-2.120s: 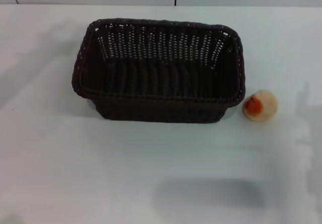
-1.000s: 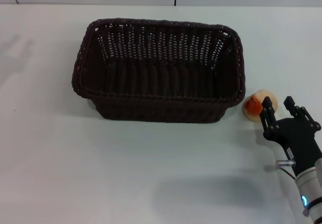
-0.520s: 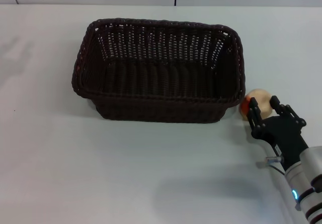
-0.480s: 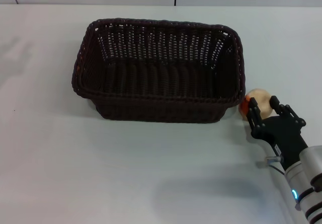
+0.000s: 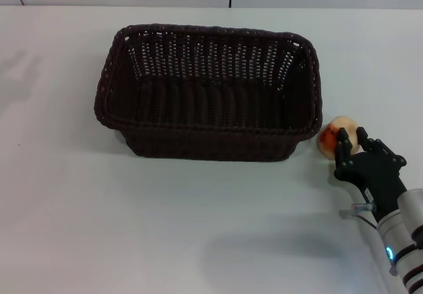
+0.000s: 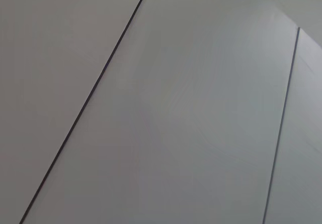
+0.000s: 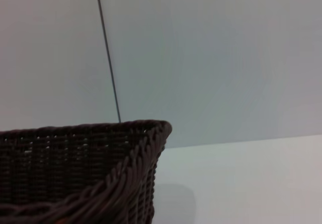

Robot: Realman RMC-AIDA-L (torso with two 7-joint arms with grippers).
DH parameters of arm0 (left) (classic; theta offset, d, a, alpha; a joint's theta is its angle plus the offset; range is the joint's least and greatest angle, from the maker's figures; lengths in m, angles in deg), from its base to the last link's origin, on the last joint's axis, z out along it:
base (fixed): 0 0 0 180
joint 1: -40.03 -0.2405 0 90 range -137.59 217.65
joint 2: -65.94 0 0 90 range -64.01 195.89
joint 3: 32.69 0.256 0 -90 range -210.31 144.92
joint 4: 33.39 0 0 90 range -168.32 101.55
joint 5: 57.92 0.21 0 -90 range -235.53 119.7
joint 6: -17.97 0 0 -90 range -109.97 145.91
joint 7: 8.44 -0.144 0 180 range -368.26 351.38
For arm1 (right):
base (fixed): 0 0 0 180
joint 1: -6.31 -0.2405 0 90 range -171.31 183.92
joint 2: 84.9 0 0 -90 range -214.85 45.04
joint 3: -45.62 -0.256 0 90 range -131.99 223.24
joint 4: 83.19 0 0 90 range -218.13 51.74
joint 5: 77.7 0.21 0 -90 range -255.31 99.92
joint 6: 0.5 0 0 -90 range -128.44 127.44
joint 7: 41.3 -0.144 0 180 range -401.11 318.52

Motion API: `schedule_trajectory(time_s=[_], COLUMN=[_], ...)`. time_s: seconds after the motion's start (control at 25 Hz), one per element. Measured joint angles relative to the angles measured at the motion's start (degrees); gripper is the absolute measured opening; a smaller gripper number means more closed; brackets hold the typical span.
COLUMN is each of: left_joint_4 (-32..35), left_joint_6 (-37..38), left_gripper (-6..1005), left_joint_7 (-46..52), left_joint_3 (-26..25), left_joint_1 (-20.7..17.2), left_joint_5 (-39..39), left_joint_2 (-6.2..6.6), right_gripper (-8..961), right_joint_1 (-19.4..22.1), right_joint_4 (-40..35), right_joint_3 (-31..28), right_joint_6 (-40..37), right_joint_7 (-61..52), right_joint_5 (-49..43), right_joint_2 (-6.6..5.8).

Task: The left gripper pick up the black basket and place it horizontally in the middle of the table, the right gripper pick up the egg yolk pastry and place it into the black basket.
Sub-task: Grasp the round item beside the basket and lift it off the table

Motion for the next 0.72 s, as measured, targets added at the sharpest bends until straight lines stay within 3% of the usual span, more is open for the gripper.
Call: schedule_trajectory(time_s=[0.12, 0.32, 0.72], left_joint_4=[0.0, 0.0, 0.2], left_joint_6=[-0.3, -0.7, -1.5], left_gripper=[377, 377, 378], left_joint_7=[0.0, 0.2, 0.5], left_joint_3=[0.0, 0.0, 0.0], left_joint_1=[0.0, 0.0, -0.4], left_joint_5=[0.0, 0.0, 0.0], left_joint_2=[0.0, 0.0, -0.15], right_gripper=[252, 95, 53], right_joint_1=[0.3, 0.5, 1.5], right_joint_4=[0.3, 0.5, -0.2], right_joint_3=[-0.2, -0.3, -2.8], right_joint_6=[-0.9, -1.9, -11.5], right_joint_7=[0.4, 0.5, 0.9], right_joint_5=[0.0, 0.0, 0.0], right_joint_2=[0.0, 0.0, -0.02])
